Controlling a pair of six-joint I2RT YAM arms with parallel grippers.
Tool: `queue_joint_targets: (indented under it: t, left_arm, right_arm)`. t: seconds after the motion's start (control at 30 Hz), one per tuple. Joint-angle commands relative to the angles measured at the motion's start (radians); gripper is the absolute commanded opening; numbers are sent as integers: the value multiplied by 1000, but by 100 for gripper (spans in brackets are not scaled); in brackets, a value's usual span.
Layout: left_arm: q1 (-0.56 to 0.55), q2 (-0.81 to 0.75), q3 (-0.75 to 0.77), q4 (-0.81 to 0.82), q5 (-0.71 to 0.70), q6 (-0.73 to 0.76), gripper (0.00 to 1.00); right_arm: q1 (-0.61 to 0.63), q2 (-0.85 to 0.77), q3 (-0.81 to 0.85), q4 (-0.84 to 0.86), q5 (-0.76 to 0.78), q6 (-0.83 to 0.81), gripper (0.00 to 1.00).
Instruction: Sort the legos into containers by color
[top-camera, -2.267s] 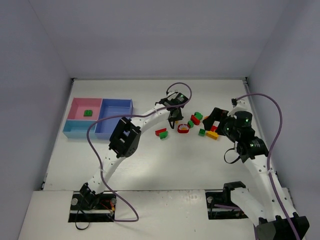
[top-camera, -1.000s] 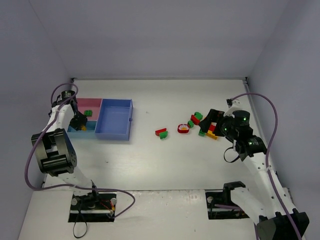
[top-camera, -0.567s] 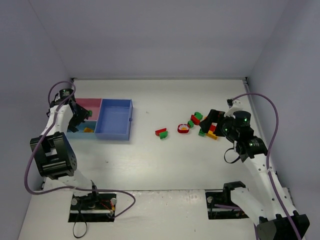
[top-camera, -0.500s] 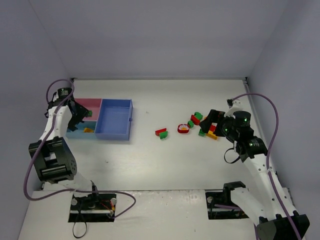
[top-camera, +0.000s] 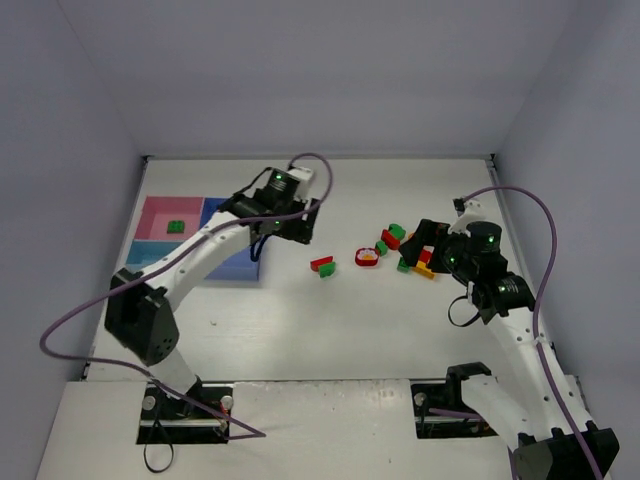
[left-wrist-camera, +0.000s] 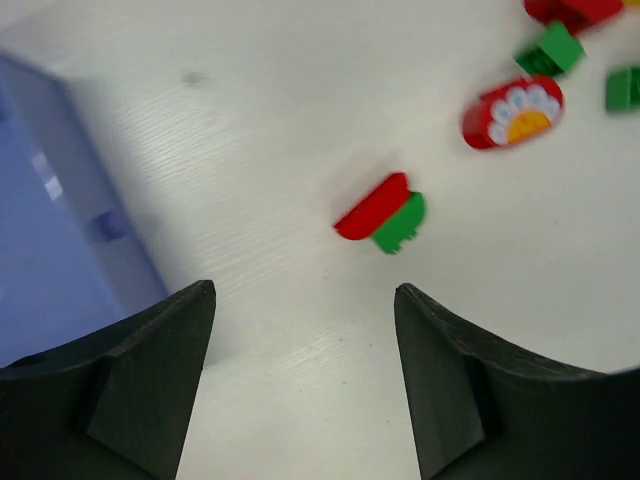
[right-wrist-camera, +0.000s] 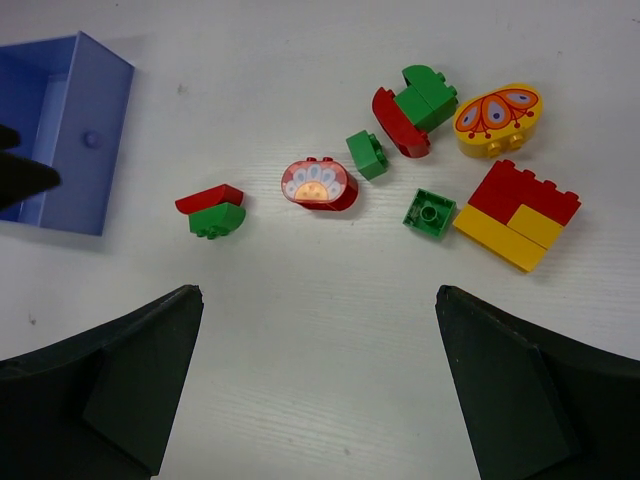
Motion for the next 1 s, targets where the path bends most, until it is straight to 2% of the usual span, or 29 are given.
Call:
queue_joint_targets:
  t: [0.0, 0.13, 0.37, 0.6, 0.83, 0.97]
  left_arm:
    - [-79, 111, 111, 43, 124, 277, 66]
    - [-156, 251, 244, 26, 211, 428, 68]
    - [-236, 435, 406, 47, 291, 535, 69]
    - [-251, 588, 487, 49, 271, 541, 69]
    - [-250, 674, 525, 118, 176, 521, 68]
    - [-247, 678, 524, 173, 168, 507, 59]
  right_arm:
    - [4, -14, 50, 23, -7, -19, 100]
    - [6, -38, 55, 8, -8, -17, 100]
    - [4, -81, 55, -34, 7, -5, 100]
    - [4, -112, 60, -63, 7, 16, 100]
    - [6, -121, 67, -73, -4, 24, 100]
    - [4, -127, 64, -80, -7, 21, 100]
